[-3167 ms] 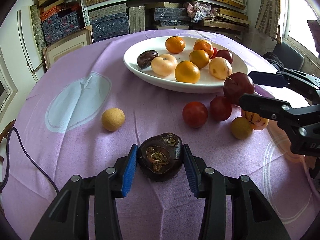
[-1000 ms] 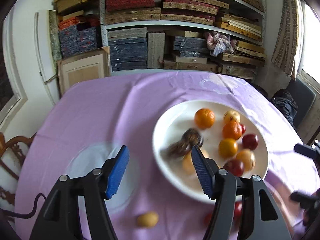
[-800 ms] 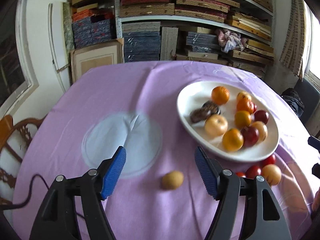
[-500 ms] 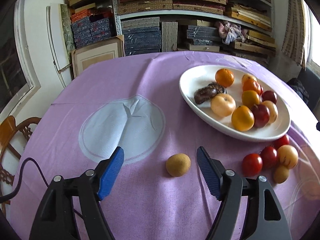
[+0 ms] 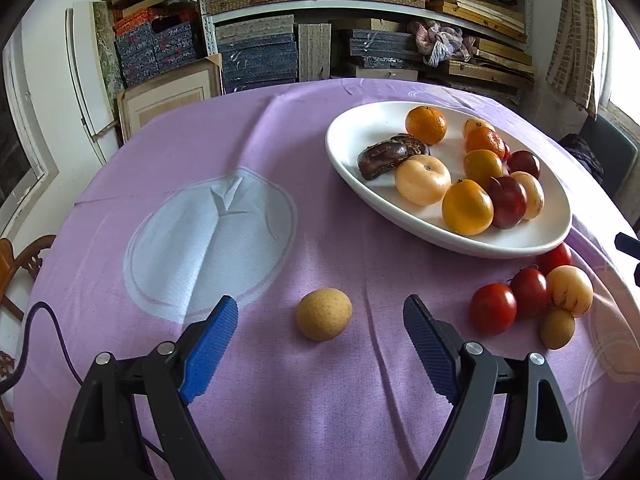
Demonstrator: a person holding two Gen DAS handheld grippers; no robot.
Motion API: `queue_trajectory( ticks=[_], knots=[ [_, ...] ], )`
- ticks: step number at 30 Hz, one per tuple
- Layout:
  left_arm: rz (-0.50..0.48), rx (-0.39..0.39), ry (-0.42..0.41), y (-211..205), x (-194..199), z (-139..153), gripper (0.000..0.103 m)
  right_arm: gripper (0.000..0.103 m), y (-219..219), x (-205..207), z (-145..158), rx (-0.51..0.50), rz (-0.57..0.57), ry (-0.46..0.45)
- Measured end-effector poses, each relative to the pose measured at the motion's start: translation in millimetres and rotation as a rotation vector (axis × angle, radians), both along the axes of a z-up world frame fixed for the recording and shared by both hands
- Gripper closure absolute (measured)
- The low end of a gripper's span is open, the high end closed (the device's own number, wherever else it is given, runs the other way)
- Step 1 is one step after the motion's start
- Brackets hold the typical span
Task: Organize fruits
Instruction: 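Move the left tool to the small tan round fruit and close on it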
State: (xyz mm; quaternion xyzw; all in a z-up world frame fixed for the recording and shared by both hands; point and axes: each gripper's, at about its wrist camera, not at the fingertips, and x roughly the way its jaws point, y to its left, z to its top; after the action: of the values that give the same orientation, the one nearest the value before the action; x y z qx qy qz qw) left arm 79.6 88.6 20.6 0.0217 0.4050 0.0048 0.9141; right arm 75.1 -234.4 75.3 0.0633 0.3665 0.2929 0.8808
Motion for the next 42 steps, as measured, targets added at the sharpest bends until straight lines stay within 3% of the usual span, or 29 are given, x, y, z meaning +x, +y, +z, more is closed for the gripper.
queue_trajectory(
  ticks=[2, 7, 12, 15, 21, 24, 32, 34, 36, 42],
  knots=[
    [-0.001, -0.007, 0.003, 0, 1, 0, 0.018, 0.004, 0, 1, -1, 0.001, 0.001, 0.006],
    [-0.017, -0.014, 0.018, -2, 3, -2, 0.043, 0.004, 0, 2, -2, 0.002, 0.004, 0.019],
    [-0.036, -0.02, 0.022, -6, 4, -3, 0.045, 0.004, 0, 3, -3, 0.004, 0.004, 0.024],
    [-0.043, -0.029, 0.031, -6, 6, -4, 0.063, 0.004, 0, 4, -4, 0.005, 0.005, 0.027],
    [-0.033, -0.036, 0.029, -3, 5, -5, 0.073, 0.004, 3, 3, -4, 0.01, 0.019, 0.024],
    [-0.033, -0.035, 0.02, -3, 3, -4, 0.075, 0.004, 10, -2, -3, 0.012, 0.067, 0.015],
    [-0.03, -0.045, 0.028, -2, 3, -6, 0.075, 0.006, 63, -42, 5, -0.115, 0.277, -0.1],
    [-0.027, -0.045, 0.033, -2, 3, -6, 0.075, 0.02, 75, -47, 4, -0.142, 0.321, -0.103],
    [-0.019, -0.047, 0.046, 0, 5, -8, 0.074, 0.029, 82, -45, 1, -0.166, 0.327, -0.088],
    [-0.019, -0.032, 0.052, -1, 7, -9, 0.074, 0.034, 84, -29, -3, -0.157, 0.291, -0.049]
  ],
)
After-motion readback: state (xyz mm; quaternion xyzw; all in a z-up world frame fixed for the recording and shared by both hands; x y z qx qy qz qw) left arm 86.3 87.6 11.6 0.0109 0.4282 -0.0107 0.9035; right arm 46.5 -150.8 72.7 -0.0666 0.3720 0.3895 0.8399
